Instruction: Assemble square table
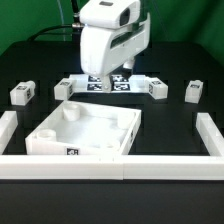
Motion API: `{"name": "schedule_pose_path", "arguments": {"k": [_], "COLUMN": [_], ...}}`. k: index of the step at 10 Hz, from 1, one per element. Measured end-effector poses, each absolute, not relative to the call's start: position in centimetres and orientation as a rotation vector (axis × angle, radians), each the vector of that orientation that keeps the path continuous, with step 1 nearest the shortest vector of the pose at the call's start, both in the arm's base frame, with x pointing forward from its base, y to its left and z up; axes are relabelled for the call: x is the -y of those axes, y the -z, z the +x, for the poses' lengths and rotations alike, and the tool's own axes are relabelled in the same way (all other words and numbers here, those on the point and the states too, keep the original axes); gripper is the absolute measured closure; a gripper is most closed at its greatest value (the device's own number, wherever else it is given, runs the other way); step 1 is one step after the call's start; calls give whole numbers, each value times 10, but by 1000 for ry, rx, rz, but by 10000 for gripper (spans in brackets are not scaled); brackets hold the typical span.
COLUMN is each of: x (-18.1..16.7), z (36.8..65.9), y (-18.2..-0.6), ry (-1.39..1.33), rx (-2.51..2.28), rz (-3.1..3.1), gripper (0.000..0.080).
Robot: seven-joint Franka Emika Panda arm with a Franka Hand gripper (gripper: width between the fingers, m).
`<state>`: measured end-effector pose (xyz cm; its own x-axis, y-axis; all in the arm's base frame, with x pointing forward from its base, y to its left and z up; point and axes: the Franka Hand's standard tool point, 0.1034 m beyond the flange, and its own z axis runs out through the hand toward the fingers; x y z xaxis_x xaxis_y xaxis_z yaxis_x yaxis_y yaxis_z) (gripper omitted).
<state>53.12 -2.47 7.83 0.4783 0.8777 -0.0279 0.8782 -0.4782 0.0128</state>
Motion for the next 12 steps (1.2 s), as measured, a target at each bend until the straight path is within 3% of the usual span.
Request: {"name": "schedule_pose_path", "arguments": {"k": [3,8,10,11,12], "x": [48,49,48,47,46], "z": [523,523,523,522,522], "y": [-54,-16,-15,-16,-17], "ry": [28,81,88,95,97], "rx": [-1656,-1667,-1664,-1657,-1651], "rz": [2640,2665,2670,2677,2681], "gripper": [150,150,150,168,308]}}
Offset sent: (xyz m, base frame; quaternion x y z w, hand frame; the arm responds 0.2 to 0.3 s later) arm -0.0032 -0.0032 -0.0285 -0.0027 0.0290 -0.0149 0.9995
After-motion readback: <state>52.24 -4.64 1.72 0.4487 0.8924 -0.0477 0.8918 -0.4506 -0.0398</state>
